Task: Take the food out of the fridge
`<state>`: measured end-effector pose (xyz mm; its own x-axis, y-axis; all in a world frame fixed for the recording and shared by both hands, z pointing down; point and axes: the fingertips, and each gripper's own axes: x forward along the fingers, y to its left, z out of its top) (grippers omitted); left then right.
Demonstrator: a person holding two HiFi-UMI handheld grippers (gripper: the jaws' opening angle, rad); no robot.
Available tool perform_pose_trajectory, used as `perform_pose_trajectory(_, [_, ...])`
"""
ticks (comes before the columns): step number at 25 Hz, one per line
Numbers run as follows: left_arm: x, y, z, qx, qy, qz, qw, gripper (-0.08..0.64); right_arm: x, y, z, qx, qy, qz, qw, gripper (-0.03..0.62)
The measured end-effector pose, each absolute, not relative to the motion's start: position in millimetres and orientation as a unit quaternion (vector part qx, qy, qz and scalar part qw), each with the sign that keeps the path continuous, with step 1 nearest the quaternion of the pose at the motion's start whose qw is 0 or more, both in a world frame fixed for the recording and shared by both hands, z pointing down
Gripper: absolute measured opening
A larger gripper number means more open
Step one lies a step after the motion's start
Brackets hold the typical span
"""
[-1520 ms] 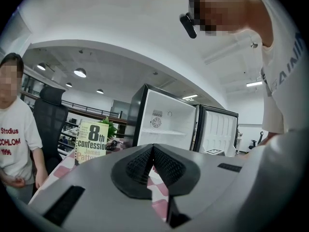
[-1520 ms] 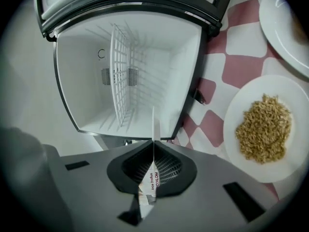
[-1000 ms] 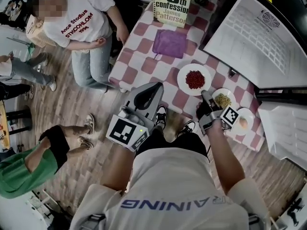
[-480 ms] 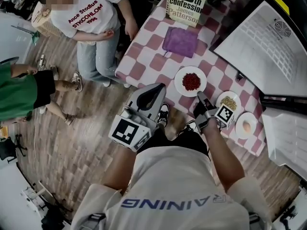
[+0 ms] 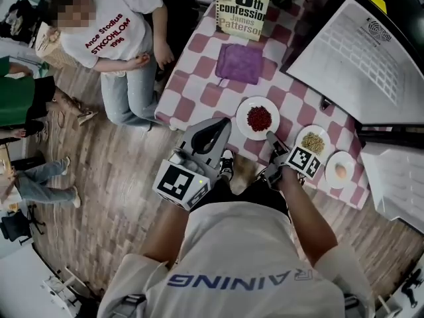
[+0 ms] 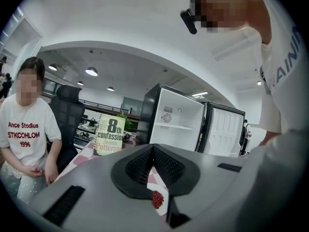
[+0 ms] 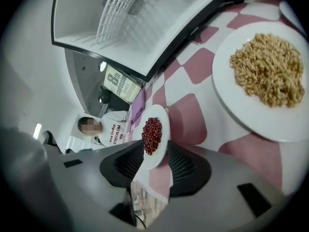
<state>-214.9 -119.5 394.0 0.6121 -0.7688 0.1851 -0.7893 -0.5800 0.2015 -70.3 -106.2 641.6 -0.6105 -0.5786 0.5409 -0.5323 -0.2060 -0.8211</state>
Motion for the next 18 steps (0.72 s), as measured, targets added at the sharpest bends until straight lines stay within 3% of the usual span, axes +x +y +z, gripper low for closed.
perform_pose_trajectory(5, [-195,-127,389,0.901,-0.412,0.041,0.129,0.006,-55,-99,629,-0.462,0.652,-0.600,-0.047,0.144])
perform_pose_trajectory(6, [-190,-129,388,0.904,-0.405,0.039,0.128,0.007,-49,-100,620,-0.467,0.660,-0.587,-0.045,0.141])
perform_pose_trajectory(9, [-170,-135,380,0.919,-0.373,0.035,0.121,0.006,-25,-108,588,-0.501,0.682,-0.533,-0.023,0.041])
perform_pose_trajectory(18, [-93,-146,348,0.952,-0.292,0.014,0.090,0.006,62,-122,469,-0.590,0.727,-0.349,0.024,0.021])
